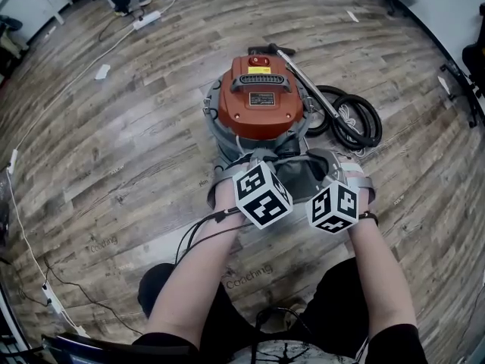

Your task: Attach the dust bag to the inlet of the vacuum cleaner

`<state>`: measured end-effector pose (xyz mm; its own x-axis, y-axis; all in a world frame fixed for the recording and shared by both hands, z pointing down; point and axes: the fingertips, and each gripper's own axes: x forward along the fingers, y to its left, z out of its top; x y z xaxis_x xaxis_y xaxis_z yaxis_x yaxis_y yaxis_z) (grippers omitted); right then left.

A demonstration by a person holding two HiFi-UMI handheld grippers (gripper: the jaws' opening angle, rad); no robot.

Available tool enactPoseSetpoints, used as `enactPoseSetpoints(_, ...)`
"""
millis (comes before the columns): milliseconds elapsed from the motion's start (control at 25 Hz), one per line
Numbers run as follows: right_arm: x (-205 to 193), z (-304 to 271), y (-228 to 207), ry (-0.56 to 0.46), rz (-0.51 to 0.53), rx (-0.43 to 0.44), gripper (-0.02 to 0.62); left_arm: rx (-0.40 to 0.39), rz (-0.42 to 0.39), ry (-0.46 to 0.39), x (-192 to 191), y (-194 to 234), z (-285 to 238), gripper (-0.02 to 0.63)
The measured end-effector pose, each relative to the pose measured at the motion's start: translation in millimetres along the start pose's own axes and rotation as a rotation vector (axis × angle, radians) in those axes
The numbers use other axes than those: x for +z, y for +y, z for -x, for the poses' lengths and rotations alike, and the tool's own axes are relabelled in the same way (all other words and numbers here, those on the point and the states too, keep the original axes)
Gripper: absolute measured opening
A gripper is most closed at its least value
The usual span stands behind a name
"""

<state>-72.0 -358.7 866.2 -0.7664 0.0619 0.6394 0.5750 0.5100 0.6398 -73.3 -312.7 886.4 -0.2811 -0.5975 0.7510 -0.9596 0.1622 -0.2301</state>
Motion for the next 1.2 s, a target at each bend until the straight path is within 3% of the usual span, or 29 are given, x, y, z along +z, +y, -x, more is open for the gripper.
enactPoseSetpoints(480,-6.4,0.5,0.1,0.004,-0.054,-0.014,0.048,0.016,-0.006,-0.034,5.4,-1.7,1.7,0.040)
enactPoseSetpoints(720,3.7,-2.8,-1.7,0.039,0.031,-0.002,0.046,-0.020,0.030,-0.014,-7.4,-8.2,-4.2,0.032)
enactPoseSetpoints(840,0.2,-2.4,-0.6,0.020,-0.018,-0.009,0.046,-0.001,0.001,-0.009,-5.0,-7.6,-3.5,0.034)
enactPoseSetpoints(1200,-3.1,-1.6,3.4,0.024,-0.032,-0.022,0.060,0.023,0.034,-0.076,-0.3,-4.4,6.1,0.063)
